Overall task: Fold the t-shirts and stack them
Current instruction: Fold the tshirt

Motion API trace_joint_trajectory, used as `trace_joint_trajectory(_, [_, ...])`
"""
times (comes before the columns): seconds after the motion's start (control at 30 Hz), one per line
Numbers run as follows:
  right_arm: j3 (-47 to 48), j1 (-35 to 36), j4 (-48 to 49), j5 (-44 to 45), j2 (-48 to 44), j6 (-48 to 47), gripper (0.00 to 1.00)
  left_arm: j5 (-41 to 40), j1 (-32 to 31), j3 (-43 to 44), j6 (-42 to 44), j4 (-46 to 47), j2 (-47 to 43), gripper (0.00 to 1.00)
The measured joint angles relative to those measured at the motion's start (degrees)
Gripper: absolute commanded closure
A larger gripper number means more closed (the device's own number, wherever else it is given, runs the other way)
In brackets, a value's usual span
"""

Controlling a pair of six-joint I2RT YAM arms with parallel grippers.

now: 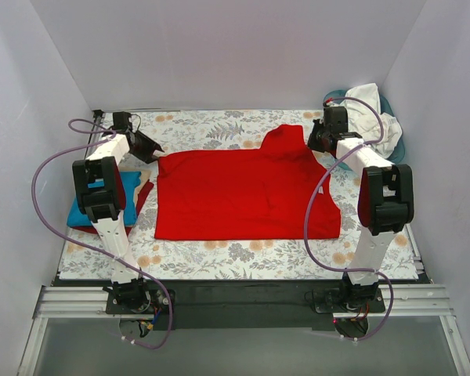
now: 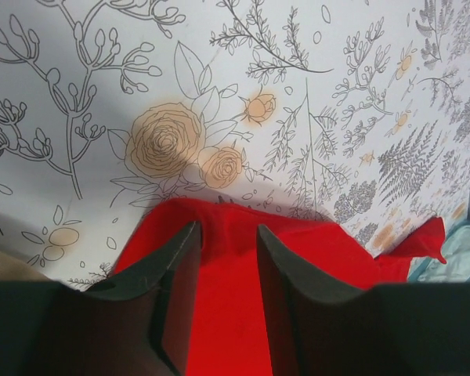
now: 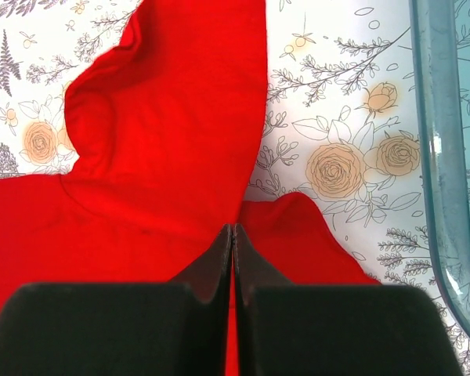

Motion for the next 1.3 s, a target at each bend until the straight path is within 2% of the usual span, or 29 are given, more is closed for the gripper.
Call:
trace_joint_trajectory(0.5, [0.00, 0.00, 0.04, -2.60, 0.00, 0.00, 0.99, -1.49, 0.07, -1.31, -0.35, 0.66, 0.00, 0.60])
trace_joint_trajectory(0.73, [0.07, 0.00, 0.04, -2.82, 0.00, 0.00, 0.99, -5.31, 0.26, 4.66, 0.02, -2.54, -0.02, 0.60])
trace_joint_trajectory(1.1, [0.11, 0.00, 0.04, -3.04, 0.00, 0.00, 0.99, -5.84, 0.24, 4.07, -0.04, -4.61, 0.37, 0.62])
trace_joint_trajectory(1.3, [0.17, 0.00, 0.15, -3.23, 0.26, 0.02, 0.99, -8.83, -0.35, 11.08, -0.39, -8.37, 4.39, 0.64])
